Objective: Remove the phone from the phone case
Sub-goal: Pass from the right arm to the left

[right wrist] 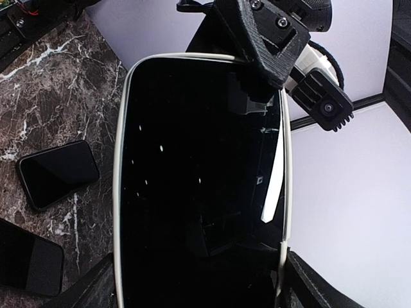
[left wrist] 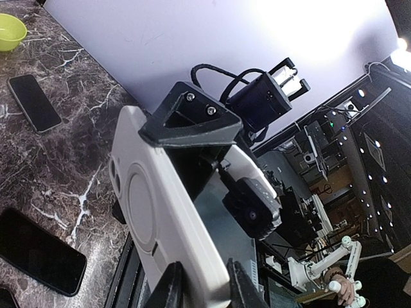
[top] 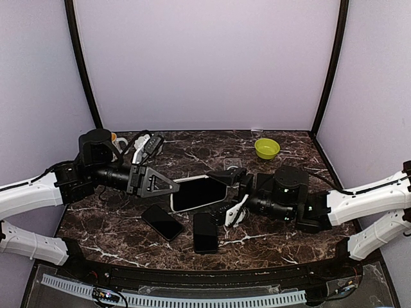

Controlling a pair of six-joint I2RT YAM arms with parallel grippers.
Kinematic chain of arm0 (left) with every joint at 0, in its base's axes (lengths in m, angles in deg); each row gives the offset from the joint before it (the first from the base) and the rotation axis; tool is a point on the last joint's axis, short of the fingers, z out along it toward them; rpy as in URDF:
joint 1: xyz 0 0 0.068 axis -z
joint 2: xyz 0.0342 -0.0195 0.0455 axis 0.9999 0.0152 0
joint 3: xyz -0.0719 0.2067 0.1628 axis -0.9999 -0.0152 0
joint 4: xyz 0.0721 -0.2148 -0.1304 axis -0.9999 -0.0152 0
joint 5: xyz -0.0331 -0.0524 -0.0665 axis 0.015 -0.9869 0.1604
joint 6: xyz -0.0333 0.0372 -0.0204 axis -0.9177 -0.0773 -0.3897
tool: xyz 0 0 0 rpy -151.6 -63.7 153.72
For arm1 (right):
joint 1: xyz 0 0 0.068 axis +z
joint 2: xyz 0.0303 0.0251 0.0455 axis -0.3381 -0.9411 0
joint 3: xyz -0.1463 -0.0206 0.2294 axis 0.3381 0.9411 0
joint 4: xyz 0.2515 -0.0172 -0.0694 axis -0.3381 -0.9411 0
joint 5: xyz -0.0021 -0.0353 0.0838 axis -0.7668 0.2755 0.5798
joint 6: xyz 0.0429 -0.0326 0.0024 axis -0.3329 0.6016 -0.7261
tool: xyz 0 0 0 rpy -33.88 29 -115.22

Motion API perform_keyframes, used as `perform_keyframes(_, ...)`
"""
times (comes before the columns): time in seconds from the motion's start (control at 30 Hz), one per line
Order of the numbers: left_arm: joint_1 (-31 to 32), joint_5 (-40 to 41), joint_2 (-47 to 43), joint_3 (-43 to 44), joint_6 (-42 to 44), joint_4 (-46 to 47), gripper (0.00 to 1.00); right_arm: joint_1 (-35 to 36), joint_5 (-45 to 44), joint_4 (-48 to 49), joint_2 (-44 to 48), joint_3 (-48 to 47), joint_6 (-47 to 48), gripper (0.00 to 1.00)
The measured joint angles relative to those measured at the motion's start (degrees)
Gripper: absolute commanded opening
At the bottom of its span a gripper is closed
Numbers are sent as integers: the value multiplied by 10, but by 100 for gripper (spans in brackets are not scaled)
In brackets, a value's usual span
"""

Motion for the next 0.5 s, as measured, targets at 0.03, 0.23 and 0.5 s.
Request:
perform_keyframes(0.03, -1, -4, 0, 0, -2, 3, 23, 0, 0, 7, -2, 0, 3, 0)
perform_keyframes(0.23, -11, -21, 1, 0, -12, 10, 16, -7, 5, 49, -28, 0, 16, 0)
perform_keyframes(0.5, -12, 8, 0, 31, 45, -83, 0, -11, 17, 41, -44, -12, 5, 1)
